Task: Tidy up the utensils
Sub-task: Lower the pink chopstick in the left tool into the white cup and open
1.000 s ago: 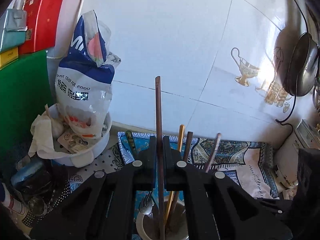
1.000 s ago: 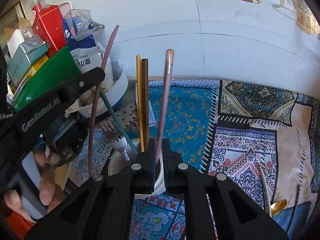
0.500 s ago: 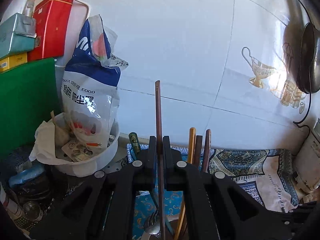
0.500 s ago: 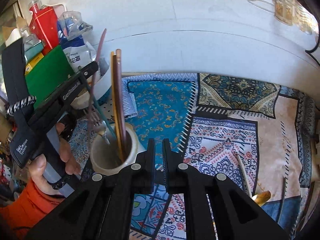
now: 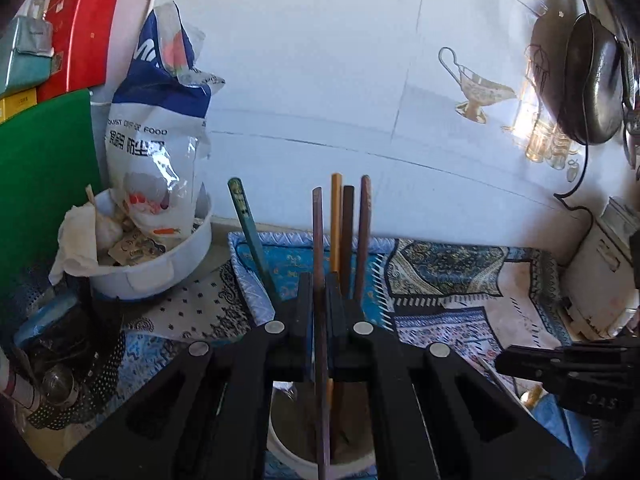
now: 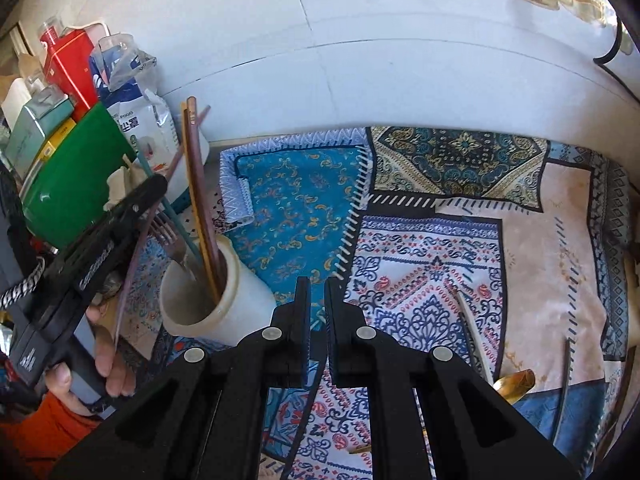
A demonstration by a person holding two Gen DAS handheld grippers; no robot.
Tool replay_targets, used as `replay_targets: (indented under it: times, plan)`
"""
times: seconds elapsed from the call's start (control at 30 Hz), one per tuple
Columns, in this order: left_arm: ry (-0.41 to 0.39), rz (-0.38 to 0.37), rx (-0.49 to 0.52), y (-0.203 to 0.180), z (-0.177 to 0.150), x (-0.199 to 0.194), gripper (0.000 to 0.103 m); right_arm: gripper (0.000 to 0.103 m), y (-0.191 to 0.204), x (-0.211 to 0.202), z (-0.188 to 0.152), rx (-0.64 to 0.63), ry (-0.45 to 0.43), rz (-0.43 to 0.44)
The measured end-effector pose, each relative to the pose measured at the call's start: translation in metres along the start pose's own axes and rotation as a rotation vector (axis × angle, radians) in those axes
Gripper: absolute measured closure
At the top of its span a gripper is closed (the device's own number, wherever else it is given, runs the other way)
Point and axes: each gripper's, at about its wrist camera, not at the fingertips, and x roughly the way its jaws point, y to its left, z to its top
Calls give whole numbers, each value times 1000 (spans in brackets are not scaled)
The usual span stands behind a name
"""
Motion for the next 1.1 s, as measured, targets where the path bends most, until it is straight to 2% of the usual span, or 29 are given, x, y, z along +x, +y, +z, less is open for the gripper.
replay_targets:
  times: [0.2,0.4,0.63,0.87,1.03,1.1]
  plan:
    - [223,-53,-42,-1,-22,-5,100,97,6,-11,5,-16,7,48]
    - [405,2,-9,-2,-41,-1,100,96,5,-23,4,-44,13,51]
    - [565,-18,72,-9,-28,17,99,96,-12,-33,-3,-51,29,40]
    - [670,7,115,-18,-17,47,97,96,-37,-45,-10,-11,28,36]
    - [737,4,68,-14,-14,66,97,96,-50,-50,-17,4,36,27]
    - [730,0,48,-12,-12,66,97,96,-53,-50,-19,6,40,20]
